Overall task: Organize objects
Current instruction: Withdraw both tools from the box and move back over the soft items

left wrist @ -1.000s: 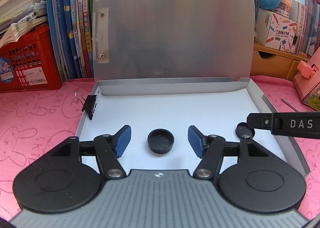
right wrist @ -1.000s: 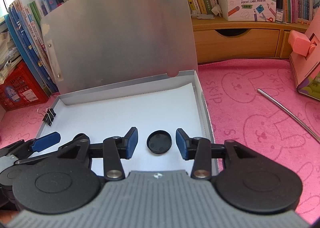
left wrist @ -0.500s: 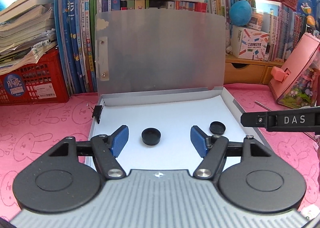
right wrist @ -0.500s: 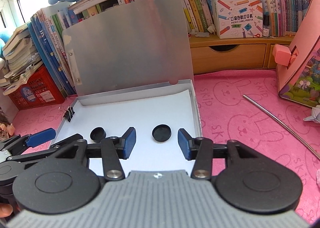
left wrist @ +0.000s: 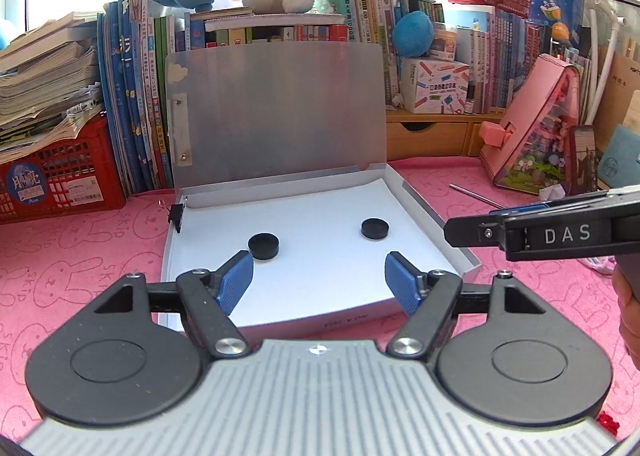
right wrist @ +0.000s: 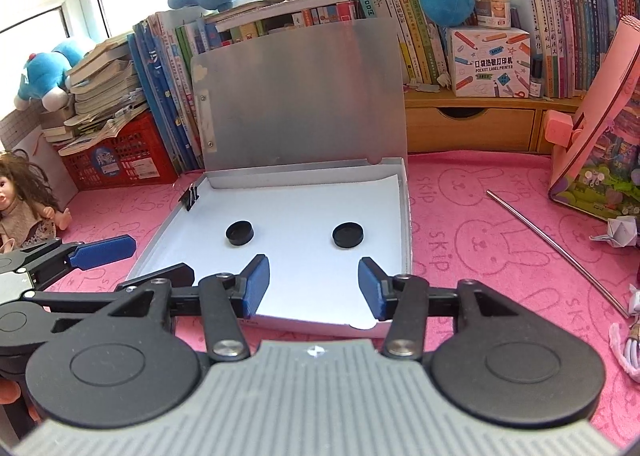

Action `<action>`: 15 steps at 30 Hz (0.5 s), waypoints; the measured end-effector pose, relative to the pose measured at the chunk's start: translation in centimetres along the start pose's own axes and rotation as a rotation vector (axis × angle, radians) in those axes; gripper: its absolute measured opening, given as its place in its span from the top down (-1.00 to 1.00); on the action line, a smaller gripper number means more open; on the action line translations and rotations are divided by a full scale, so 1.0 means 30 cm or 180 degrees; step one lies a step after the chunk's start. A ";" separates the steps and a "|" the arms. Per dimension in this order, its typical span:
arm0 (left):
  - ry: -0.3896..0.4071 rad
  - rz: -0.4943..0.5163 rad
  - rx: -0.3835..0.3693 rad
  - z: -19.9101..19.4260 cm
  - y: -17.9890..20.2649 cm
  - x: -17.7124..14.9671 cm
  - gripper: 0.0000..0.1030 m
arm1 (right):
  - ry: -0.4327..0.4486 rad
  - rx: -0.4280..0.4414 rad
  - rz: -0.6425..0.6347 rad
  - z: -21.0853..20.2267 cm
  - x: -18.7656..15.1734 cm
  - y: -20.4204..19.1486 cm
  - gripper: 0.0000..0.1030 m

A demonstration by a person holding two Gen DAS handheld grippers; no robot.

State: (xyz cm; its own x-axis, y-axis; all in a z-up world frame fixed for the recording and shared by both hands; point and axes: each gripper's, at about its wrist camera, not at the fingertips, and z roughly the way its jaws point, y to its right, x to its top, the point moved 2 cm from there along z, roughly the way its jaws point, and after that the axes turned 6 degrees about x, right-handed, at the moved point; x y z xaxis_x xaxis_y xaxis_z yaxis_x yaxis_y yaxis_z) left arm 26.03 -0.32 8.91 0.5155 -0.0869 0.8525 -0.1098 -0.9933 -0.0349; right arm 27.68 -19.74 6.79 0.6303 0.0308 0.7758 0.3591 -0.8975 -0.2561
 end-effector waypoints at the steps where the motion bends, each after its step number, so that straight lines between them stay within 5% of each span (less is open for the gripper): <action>1: -0.0007 -0.0008 -0.0035 -0.014 0.004 -0.011 -0.50 | 0.0016 0.0009 -0.0012 -0.012 -0.008 -0.003 -0.27; 15: 0.0114 0.0146 -0.0248 -0.188 0.073 -0.125 -0.58 | 0.0076 0.0073 -0.0165 -0.135 -0.138 -0.013 -0.34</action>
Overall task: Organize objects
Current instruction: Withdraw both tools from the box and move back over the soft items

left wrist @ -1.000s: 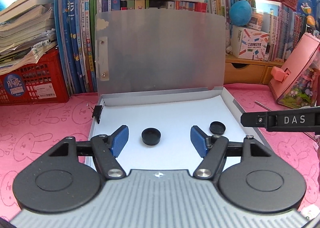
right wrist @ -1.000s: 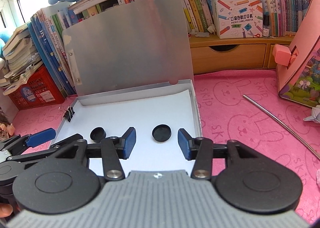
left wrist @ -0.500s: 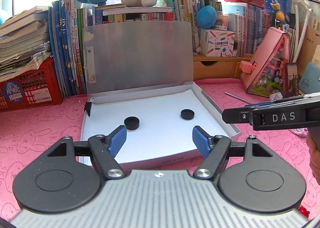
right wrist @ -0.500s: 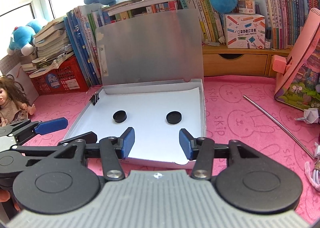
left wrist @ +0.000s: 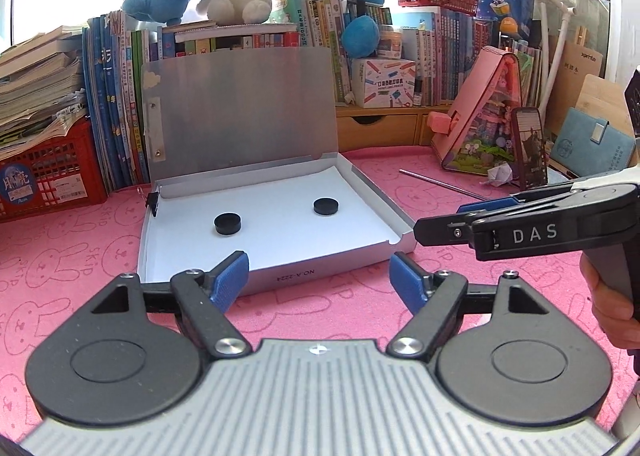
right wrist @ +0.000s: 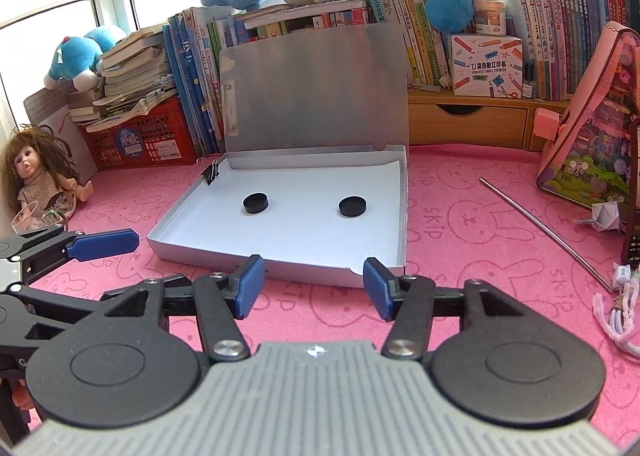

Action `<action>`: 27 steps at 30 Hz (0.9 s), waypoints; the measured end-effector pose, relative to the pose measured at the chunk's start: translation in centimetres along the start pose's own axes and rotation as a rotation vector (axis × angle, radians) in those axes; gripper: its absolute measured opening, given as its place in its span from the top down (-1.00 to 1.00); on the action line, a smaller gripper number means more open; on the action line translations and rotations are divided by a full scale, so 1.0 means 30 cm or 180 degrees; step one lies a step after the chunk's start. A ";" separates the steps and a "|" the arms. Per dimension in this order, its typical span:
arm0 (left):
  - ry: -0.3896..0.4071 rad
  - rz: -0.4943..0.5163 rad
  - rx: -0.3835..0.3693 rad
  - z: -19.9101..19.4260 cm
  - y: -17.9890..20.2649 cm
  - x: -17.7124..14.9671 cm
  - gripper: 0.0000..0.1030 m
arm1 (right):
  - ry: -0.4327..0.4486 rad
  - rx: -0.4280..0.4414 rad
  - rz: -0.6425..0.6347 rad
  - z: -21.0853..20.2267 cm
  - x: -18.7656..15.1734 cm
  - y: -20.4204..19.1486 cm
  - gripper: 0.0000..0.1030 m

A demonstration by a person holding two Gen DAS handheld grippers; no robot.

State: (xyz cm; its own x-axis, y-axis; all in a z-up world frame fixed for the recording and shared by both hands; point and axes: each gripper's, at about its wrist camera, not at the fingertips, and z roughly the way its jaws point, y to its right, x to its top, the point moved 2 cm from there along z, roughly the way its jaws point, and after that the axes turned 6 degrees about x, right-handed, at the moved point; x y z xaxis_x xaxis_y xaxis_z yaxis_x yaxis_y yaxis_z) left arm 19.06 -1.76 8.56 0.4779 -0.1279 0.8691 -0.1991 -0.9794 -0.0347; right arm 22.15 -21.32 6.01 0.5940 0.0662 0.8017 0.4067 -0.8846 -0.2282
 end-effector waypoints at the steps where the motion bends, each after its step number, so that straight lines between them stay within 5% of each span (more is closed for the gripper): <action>1: -0.0002 -0.0007 -0.0014 -0.009 0.005 -0.005 -0.58 | 0.0011 0.0001 -0.0002 -0.010 -0.010 0.000 -0.34; 27: 0.0146 -0.0180 -0.0003 -0.223 0.036 -0.213 -0.65 | 0.0198 -0.0111 -0.0217 -0.173 -0.222 -0.046 -0.42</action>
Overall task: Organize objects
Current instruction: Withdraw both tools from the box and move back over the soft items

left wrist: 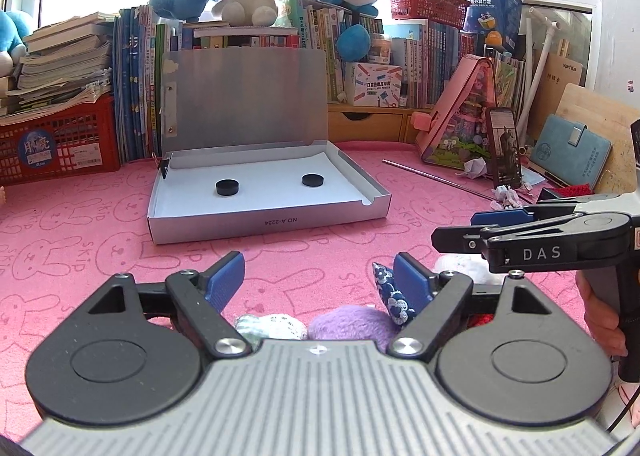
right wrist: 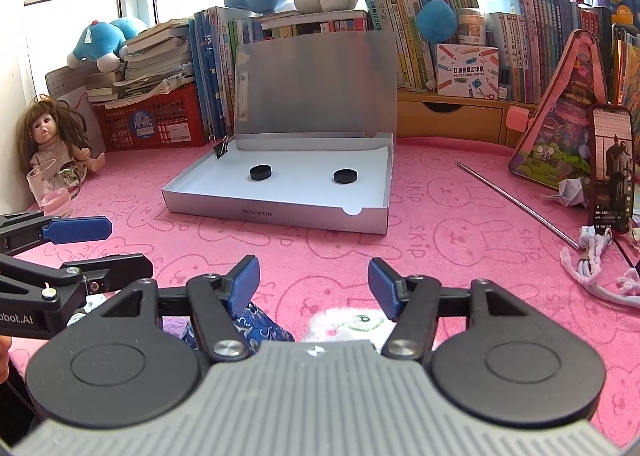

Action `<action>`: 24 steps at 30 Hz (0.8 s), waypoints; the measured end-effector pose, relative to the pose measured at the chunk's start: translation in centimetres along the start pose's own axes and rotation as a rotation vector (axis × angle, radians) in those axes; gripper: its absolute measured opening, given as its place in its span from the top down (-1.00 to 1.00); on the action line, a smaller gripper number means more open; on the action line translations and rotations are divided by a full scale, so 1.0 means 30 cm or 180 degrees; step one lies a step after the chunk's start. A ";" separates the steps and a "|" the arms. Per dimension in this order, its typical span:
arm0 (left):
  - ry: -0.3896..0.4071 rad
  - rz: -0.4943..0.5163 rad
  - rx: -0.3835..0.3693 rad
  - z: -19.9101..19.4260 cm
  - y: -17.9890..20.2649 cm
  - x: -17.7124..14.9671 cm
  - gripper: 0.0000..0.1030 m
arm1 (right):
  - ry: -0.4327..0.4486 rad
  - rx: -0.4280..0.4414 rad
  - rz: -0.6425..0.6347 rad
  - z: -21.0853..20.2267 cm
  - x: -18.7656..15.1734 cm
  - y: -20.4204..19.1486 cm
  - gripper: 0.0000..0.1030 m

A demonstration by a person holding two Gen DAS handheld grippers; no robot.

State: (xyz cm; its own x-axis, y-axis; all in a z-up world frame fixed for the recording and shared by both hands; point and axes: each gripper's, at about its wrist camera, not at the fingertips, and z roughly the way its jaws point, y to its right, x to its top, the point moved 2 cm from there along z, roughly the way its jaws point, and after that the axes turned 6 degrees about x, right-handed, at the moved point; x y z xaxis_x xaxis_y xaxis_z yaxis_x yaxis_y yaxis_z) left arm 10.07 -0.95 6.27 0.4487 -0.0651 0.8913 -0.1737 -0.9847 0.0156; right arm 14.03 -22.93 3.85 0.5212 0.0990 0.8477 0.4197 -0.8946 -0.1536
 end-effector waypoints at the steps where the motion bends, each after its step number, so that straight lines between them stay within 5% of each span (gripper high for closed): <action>1: 0.0002 -0.0002 0.0004 -0.007 0.000 -0.008 -0.65 | 0.0002 -0.0013 0.0007 -0.004 -0.008 -0.001 -0.43; 24: 0.0035 -0.0068 0.0134 -0.114 -0.015 -0.156 -0.74 | 0.0119 -0.0218 0.0103 -0.071 -0.146 -0.020 -0.60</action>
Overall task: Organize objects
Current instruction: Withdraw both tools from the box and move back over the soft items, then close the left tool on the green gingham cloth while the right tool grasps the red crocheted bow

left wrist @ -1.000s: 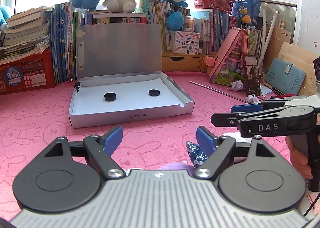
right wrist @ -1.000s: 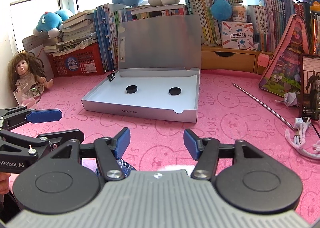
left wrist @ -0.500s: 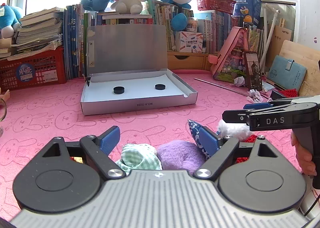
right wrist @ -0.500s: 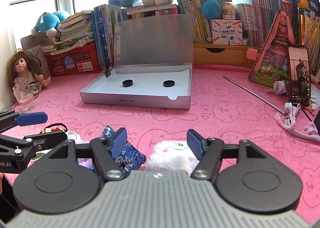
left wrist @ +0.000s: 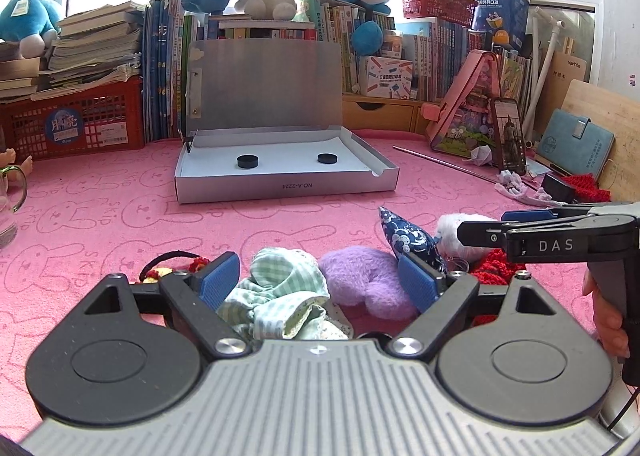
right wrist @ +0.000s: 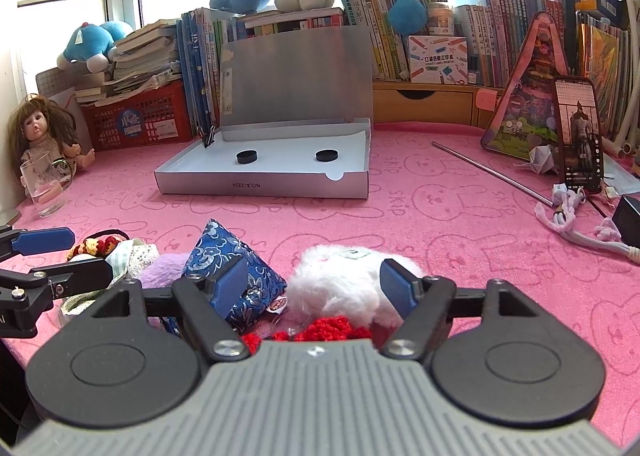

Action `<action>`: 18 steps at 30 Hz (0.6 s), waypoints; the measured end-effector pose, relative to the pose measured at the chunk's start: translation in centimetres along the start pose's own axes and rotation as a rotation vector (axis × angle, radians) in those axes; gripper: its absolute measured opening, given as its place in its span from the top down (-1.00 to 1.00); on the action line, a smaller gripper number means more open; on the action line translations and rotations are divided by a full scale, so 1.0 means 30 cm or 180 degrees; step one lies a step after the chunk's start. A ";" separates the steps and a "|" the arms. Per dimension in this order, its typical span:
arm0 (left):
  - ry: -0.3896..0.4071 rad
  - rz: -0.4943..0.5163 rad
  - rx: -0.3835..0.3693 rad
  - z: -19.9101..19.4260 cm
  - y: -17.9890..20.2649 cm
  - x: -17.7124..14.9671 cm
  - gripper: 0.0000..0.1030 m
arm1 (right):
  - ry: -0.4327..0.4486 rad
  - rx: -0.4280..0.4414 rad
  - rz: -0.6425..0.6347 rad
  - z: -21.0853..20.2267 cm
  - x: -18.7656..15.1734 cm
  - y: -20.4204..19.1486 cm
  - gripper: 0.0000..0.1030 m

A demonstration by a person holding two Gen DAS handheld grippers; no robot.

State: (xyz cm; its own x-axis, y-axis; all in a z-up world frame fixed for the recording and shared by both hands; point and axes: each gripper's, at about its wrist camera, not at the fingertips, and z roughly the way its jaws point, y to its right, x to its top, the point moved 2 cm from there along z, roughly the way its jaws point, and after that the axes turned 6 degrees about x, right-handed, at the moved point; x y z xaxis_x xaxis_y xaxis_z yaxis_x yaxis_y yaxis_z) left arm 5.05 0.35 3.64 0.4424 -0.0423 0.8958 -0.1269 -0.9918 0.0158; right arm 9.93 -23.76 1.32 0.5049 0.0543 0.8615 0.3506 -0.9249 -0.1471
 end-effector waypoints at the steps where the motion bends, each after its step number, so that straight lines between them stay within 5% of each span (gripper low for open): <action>1: -0.0003 0.0003 0.0000 -0.004 0.000 -0.006 -0.74 | 0.0002 -0.0008 0.0000 -0.002 -0.006 0.000 -0.60; 18: -0.0101 -0.0064 0.0096 -0.005 -0.006 -0.073 -0.75 | 0.0037 -0.0096 -0.0150 -0.040 -0.087 -0.030 -0.66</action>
State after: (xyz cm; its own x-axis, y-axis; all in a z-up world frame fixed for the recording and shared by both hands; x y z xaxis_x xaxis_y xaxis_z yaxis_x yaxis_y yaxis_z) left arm 3.98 0.65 1.74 0.4725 -0.0257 0.8809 -0.0912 -0.9956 0.0199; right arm 7.35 -23.51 -0.21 0.4790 0.0939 0.8728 0.3499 -0.9323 -0.0917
